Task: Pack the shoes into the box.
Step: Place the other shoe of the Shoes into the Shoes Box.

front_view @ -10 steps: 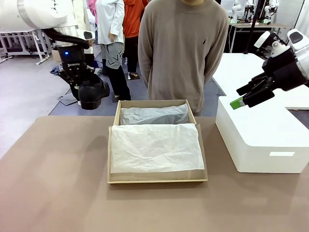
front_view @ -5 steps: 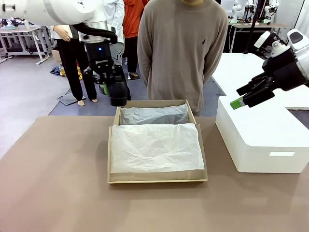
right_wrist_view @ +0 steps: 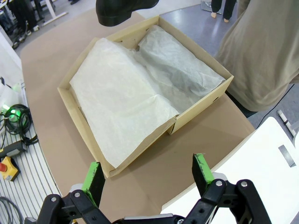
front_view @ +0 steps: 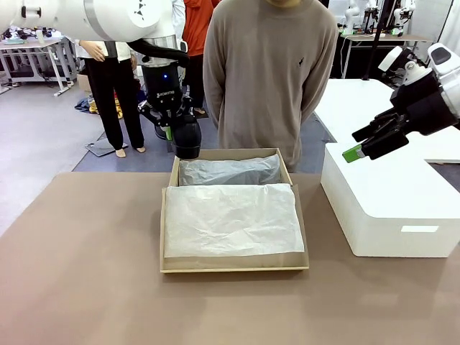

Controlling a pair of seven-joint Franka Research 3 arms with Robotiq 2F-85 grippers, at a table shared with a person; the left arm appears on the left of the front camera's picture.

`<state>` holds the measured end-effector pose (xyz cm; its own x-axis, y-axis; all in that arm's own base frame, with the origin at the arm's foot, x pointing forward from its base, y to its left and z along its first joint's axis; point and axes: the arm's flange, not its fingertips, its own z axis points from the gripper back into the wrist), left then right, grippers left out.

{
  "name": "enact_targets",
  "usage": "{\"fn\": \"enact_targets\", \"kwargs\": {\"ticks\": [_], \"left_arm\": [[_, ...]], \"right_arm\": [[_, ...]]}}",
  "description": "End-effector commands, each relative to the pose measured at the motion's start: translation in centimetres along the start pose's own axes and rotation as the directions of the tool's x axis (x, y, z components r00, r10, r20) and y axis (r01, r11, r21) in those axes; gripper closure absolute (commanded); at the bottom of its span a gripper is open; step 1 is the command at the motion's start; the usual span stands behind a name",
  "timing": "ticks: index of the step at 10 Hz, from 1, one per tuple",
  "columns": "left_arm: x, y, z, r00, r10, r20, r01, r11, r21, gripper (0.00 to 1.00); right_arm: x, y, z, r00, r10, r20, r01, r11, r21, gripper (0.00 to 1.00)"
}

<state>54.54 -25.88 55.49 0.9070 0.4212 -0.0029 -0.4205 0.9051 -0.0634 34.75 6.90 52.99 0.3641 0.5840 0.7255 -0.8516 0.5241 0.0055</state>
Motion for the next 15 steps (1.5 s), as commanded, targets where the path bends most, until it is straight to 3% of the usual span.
{"fn": "enact_targets", "kwargs": {"ticks": [1,3,5,9,12,15], "left_arm": [[0.1,0.5,0.3,1.000,-0.003,-0.011,0.003,1.000,-0.012,1.00],[0.0,0.0,0.0,1.000,0.001,-0.001,-0.001,1.000,0.000,1.00],[-1.8,-3.2,0.4,0.970,0.240,0.035,-0.240,0.971,-0.016,1.00],[-5.2,-8.6,-1.0,0.880,0.472,0.059,-0.470,0.882,-0.039,1.00],[-6.9,-10.3,-1.8,0.907,0.419,0.044,-0.419,0.908,-0.007,1.00],[-6.7,-9.7,-2.5,0.895,0.445,0.038,-0.444,0.895,-0.039,1.00]], "right_arm": [[0.0,-0.3,-0.1,1.000,0.017,0.023,-0.018,1.000,0.016,0.00],[0.0,-0.3,-0.1,1.000,0.017,0.023,-0.018,1.000,0.016,0.00],[0.0,-0.3,-0.1,1.000,0.017,0.023,-0.018,1.000,0.016,0.00],[0.0,-0.3,-0.1,1.000,0.017,0.023,-0.018,1.000,0.016,0.00],[0.0,-0.3,-0.1,1.000,0.017,0.023,-0.018,1.000,0.016,0.00],[0.0,-0.3,-0.1,1.000,0.017,0.023,-0.018,1.000,0.016,0.00]]}}
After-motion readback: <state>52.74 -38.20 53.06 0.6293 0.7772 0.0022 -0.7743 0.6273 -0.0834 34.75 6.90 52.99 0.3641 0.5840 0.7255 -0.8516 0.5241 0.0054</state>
